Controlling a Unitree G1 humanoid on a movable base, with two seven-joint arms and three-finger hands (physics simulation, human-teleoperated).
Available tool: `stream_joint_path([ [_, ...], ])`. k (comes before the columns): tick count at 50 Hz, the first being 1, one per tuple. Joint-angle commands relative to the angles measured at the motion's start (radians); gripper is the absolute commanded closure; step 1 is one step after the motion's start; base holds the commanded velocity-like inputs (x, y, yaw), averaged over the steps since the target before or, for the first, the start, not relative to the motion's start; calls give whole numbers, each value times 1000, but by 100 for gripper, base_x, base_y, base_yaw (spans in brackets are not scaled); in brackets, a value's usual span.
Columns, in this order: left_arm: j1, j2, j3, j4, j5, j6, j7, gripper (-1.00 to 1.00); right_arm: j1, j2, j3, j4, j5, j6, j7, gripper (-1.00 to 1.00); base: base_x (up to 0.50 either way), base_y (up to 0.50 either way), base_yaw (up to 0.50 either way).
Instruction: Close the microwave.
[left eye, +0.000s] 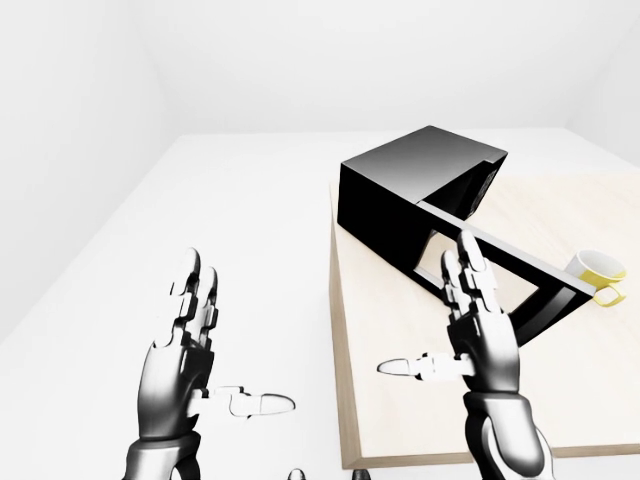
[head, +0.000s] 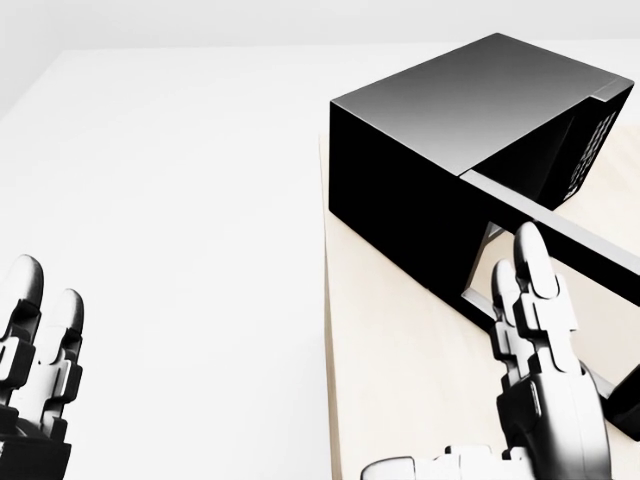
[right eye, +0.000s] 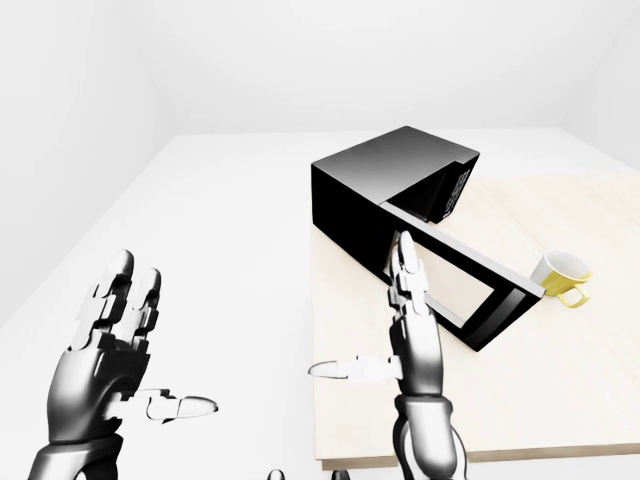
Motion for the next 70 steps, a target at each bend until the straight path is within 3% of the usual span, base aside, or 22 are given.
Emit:
stream_joint_path([
  [1, 3, 1, -1, 2, 0, -6, 0, -100, -61, 12, -26, 99, -4, 0, -3, -100, 0, 0, 0],
  [12, 5, 2, -3, 4, 2, -10, -1, -100, -199, 35, -93, 344, 0, -29, -6, -100, 0, 0, 0],
  [20, 5, 3, -5, 6, 3, -13, 0, -100, -222, 37, -106, 388, 0, -38, -7, -100, 0, 0, 0],
  [27, 3, 6, -7, 13, 3, -19, 0, -100, -317, 31, -146, 575, 24, -88, -16, -100, 0, 0, 0],
  [32, 6, 5, -7, 11, 2, -20, -1, -100, -334, 29, -153, 605, 26, -93, -23, -100, 0, 0, 0],
  [33, 10, 5, -12, 15, 6, -28, -1, -100, -349, 26, -160, 645, 27, -111, -27, -100, 0, 0, 0],
  [36, 19, 8, -17, 13, 7, -36, 0, -100, -363, 24, -167, 674, 31, -121, -34, -100, 0, 0, 0],
  [44, 8, 11, -12, 16, 3, -25, 3, -100, -444, 8, -187, 833, 45, -171, -52, -100, 0, 0, 0],
  [70, 16, 13, -20, 12, 10, -30, 2, -100, -623, -34, -216, 1114, 69, -175, -103, -100, 0, 0, 0],
])
